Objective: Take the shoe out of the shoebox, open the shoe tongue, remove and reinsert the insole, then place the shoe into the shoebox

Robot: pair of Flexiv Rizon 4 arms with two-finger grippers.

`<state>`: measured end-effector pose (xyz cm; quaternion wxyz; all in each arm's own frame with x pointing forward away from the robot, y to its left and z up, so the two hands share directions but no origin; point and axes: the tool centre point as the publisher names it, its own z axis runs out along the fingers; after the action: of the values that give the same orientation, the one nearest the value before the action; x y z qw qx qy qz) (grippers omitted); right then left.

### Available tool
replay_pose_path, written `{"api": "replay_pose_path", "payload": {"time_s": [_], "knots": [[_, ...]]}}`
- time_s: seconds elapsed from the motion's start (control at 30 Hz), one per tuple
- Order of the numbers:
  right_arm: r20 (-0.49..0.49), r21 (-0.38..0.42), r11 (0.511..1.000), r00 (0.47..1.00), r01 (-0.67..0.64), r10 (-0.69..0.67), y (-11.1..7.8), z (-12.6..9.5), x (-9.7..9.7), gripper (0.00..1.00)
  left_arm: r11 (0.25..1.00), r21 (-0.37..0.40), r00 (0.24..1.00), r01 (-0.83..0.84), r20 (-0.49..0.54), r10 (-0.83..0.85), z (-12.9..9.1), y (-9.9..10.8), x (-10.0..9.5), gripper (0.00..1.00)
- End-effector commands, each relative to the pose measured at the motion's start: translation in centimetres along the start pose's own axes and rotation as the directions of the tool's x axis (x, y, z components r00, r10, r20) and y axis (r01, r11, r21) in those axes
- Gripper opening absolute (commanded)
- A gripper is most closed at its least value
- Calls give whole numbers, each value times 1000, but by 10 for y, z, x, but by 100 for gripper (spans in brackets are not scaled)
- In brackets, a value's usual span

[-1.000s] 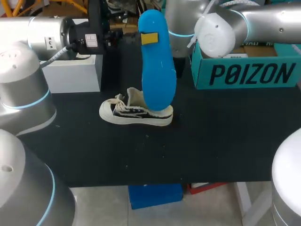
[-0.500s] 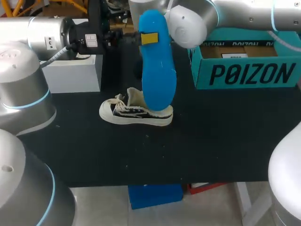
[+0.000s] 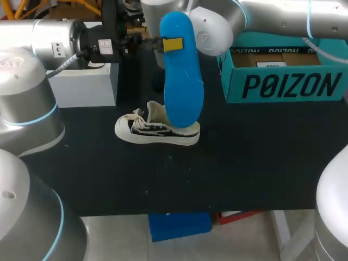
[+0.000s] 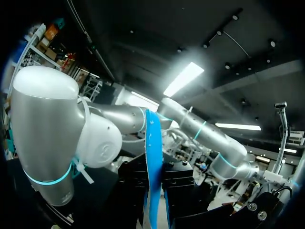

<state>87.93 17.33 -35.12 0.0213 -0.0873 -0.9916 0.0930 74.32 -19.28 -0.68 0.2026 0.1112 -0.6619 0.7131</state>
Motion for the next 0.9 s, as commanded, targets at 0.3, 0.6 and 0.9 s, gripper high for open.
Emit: {"api": "replay_pose_path", "payload": {"time_s": [0.3,0.6,0.9], "knots": [[8,1,1000,1000,2,-2,-2,-2,2,100,1000,2,1000,-1,4,1,1,1,0,0],[16,-93,996,1000,-11,13,-10,-1,3,100,1000,2,1000,-1,4,1,1,1,0,0],[30,-309,950,999,-32,44,-19,2,6,100,1000,2,1000,-1,4,1,1,1,0,0]]}}
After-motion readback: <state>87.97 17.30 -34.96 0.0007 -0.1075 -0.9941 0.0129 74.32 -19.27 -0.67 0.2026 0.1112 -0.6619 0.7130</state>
